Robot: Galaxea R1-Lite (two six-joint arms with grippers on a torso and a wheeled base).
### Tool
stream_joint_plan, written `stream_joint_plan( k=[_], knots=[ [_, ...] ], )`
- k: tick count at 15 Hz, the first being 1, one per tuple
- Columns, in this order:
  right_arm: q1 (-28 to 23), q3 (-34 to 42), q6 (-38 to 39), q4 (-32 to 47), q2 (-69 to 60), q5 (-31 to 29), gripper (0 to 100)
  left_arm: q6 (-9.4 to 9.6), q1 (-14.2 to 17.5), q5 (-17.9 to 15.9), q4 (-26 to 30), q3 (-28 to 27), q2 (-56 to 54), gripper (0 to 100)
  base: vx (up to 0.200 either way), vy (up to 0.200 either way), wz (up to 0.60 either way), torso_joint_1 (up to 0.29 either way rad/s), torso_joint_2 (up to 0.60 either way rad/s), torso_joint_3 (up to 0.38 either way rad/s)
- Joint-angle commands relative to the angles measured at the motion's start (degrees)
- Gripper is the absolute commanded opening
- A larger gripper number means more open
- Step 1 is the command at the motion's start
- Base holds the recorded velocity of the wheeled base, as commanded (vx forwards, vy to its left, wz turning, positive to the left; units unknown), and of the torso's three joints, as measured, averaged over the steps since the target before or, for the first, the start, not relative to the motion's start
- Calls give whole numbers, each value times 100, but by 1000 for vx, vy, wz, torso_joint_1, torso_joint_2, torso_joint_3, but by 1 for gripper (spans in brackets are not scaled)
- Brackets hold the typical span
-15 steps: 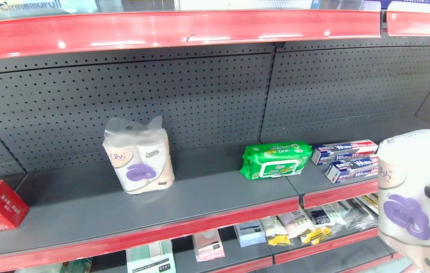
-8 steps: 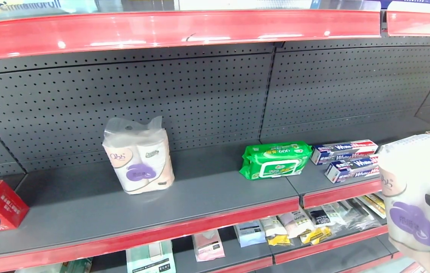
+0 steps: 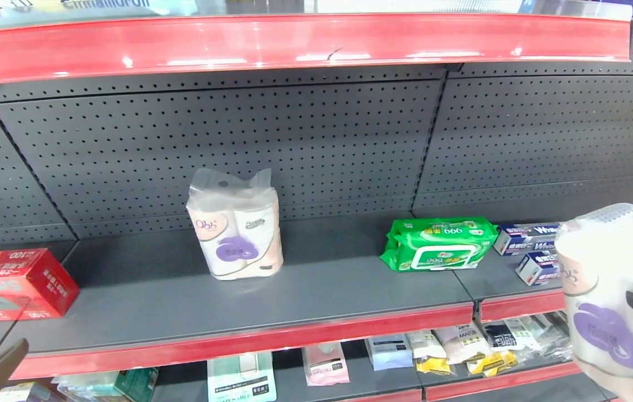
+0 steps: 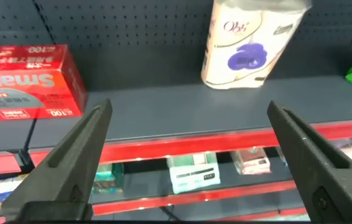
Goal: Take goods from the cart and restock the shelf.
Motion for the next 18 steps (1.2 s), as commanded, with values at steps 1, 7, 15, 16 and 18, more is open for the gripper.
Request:
stream_joint_plan(
  k=[1, 7, 15, 16, 18],
  knots=[
    [-59, 12, 32, -21, -33, 23, 0, -3, 5, -2, -21, -51, 275, 100, 0, 0, 0, 0, 0, 0],
    [-85, 4, 138, -12, -182, 5, 0, 234, 22, -723, -1313, -420, 2788, 100, 0, 0, 0, 0, 0, 0],
    [-472, 21, 59, 49, -147, -12, 0, 2299, 1007, -3386, -3809, -1571, 6946, 100, 0, 0, 0, 0, 0, 0],
    [-472, 30, 15, 49, -129, -12, 0, 2493, 936, -3650, -3800, -1808, 7227, 100, 0, 0, 0, 0, 0, 0],
    [-481, 48, -117, 41, -85, -21, 0, 2607, 805, -4124, -3748, -2160, 7552, 100, 0, 0, 0, 0, 0, 0]
  ],
)
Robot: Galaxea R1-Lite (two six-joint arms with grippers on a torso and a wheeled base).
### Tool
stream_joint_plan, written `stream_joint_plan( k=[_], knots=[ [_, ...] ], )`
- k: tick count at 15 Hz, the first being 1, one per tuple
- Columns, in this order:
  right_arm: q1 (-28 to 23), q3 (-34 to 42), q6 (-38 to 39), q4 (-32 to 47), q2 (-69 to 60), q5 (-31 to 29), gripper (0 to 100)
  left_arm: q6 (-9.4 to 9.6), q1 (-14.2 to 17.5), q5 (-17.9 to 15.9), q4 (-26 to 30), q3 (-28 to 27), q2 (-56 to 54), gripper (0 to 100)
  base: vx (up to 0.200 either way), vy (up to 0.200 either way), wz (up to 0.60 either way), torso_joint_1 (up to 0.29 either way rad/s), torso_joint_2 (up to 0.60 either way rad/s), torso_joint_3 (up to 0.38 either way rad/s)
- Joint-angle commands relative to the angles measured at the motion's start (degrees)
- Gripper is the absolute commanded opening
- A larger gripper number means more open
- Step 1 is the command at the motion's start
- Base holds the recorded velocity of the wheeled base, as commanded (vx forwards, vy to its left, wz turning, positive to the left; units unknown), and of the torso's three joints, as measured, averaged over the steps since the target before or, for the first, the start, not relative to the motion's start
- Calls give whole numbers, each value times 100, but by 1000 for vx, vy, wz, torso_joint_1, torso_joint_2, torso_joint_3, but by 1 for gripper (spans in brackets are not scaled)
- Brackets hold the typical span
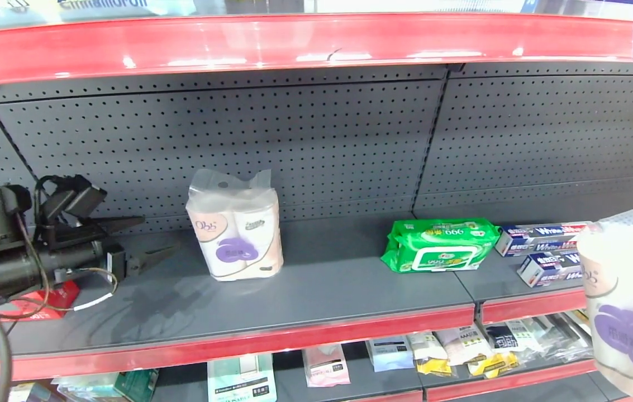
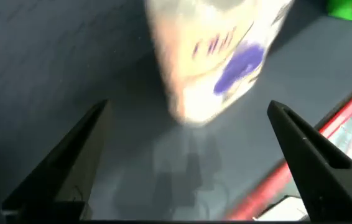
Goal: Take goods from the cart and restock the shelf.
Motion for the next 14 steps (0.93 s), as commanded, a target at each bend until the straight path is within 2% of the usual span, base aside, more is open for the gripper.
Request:
stream_joint_plan(
  k=[1, 3, 6, 9, 10, 14],
  knots=[
    [5, 15, -51, -6, 59, -2, 0, 179, -76, -358, 7, -554, 985, 100, 0, 0, 0, 0, 0, 0],
    [-4, 15, -122, 3, 59, -2, 0, 206, -76, -508, 33, -677, 1205, 100, 0, 0, 0, 0, 0, 0],
    [-22, 33, -245, 3, 85, -2, 0, 294, -76, -974, 7, -1037, 1556, 100, 0, 0, 0, 0, 0, 0],
    [-30, 33, -297, 3, 111, -2, 0, 338, -93, -1185, 7, -1266, 1697, 100, 0, 0, 0, 0, 0, 0],
    [-39, 24, -350, 3, 120, -10, 0, 311, -225, -1352, 24, -1397, 1723, 100, 0, 0, 0, 0, 0, 0],
    [-39, 15, -508, 3, 111, -98, 0, 338, -375, -1730, -116, -1916, 2163, 100, 0, 0, 0, 0, 0, 0]
  ],
)
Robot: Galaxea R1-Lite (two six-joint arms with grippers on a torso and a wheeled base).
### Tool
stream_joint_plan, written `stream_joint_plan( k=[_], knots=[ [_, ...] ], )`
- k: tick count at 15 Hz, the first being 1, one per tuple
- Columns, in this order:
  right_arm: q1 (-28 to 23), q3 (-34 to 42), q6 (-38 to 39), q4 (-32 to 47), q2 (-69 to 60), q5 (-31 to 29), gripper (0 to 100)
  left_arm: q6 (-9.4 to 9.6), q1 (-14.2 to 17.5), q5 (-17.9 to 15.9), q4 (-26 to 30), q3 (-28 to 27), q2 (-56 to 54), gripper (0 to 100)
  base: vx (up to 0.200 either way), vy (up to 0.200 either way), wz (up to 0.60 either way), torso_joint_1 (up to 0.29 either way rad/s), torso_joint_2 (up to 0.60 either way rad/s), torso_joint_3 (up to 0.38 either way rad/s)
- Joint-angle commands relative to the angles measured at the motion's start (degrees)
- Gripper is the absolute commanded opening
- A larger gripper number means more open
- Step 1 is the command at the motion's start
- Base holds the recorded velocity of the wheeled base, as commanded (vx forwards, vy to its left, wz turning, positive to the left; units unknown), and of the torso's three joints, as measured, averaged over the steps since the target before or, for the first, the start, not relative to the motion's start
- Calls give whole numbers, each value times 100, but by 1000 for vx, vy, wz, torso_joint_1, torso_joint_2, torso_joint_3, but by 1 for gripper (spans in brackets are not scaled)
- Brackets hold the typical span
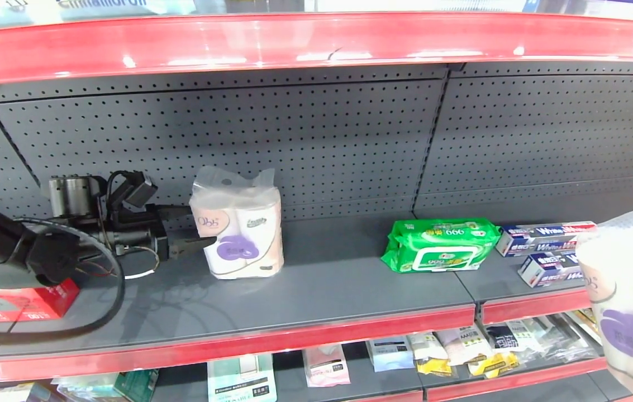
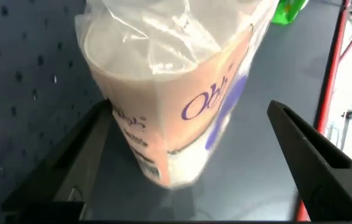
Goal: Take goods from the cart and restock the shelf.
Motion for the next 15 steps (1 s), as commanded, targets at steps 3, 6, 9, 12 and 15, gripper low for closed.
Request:
stream_joint_plan(
  k=[3, 6, 9, 12, 15],
  knots=[
    [-6, -51, -122, 7, 24, -59, 0, 10, -66, -320, -170, -414, 393, 100, 0, 0, 0, 0, 0, 0],
    [-103, -165, -227, 148, 77, -59, 0, -25, -23, -408, -223, -387, 419, 100, 0, 0, 0, 0, 0, 0],
    [-121, -253, -236, 148, 182, -59, 0, -34, 127, -408, -214, -440, 525, 100, 0, 0, 0, 0, 0, 0],
    [-112, -323, -236, 148, 297, -59, 0, 71, 285, -408, -258, -449, 753, 100, 0, 0, 0, 0, 0, 0],
    [-112, -332, -236, 148, 341, -59, 0, 71, 311, -434, -258, -607, 841, 100, 0, 0, 0, 0, 0, 0]
  ],
)
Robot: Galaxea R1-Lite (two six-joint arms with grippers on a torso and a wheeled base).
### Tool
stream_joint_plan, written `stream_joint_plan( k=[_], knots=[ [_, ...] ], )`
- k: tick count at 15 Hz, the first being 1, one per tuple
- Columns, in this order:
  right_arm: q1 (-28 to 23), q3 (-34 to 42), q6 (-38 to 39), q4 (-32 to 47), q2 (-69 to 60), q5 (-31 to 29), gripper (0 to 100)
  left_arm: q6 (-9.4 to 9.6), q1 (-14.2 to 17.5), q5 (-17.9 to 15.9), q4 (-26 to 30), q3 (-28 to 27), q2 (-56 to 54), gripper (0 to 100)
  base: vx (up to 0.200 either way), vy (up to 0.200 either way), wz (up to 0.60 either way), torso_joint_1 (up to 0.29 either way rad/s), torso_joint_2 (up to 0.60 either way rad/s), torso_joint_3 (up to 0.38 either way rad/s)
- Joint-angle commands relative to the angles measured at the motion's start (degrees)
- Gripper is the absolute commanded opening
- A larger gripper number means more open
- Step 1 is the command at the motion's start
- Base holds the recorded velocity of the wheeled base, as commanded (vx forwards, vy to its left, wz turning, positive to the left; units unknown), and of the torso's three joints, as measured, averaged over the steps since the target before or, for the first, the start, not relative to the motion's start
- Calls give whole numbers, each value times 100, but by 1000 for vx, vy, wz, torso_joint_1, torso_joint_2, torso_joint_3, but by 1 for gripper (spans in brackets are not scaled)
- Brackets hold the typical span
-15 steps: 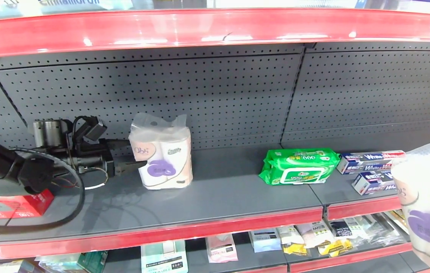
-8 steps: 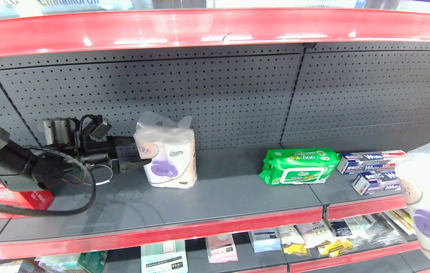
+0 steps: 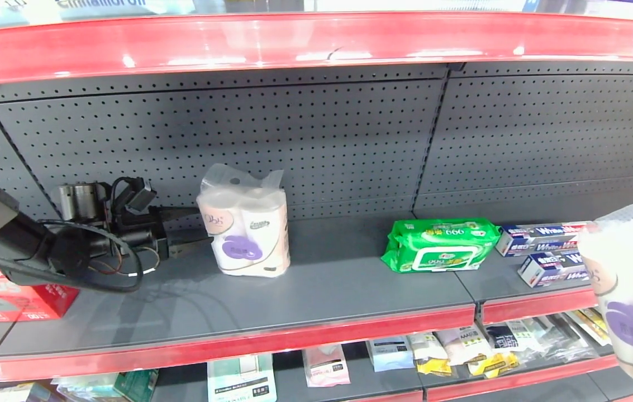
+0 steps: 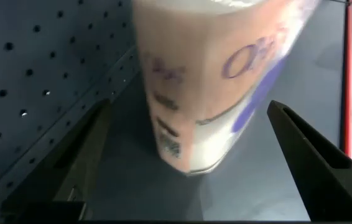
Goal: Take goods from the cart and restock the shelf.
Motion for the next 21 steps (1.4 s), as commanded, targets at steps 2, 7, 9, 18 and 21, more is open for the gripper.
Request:
stream_joint_plan(
  k=[2, 7, 9, 18, 21],
  knots=[
    [1, 5, -10, 8, 57, -1, 0, -5, -11, -312, 10, -502, 296, 100, 0, 0, 0, 0, 0, 0],
    [1, -4, -115, -1, 145, -1, 0, -23, -20, -1174, 2, -810, 621, 100, 0, 0, 0, 0, 0, 0],
    [1, 13, -194, 8, 136, -1, 0, -14, -37, -1218, -42, -1223, 903, 100, 0, 0, 0, 0, 0, 0],
    [1, 22, -238, -1, 285, -10, 0, -111, -582, -1411, -174, -1627, 1114, 100, 0, 0, 0, 0, 0, 0],
    [1, 66, -238, -1, 268, -10, 0, -322, -679, -1279, -253, -1609, 1087, 100, 0, 0, 0, 0, 0, 0]
  ],
)
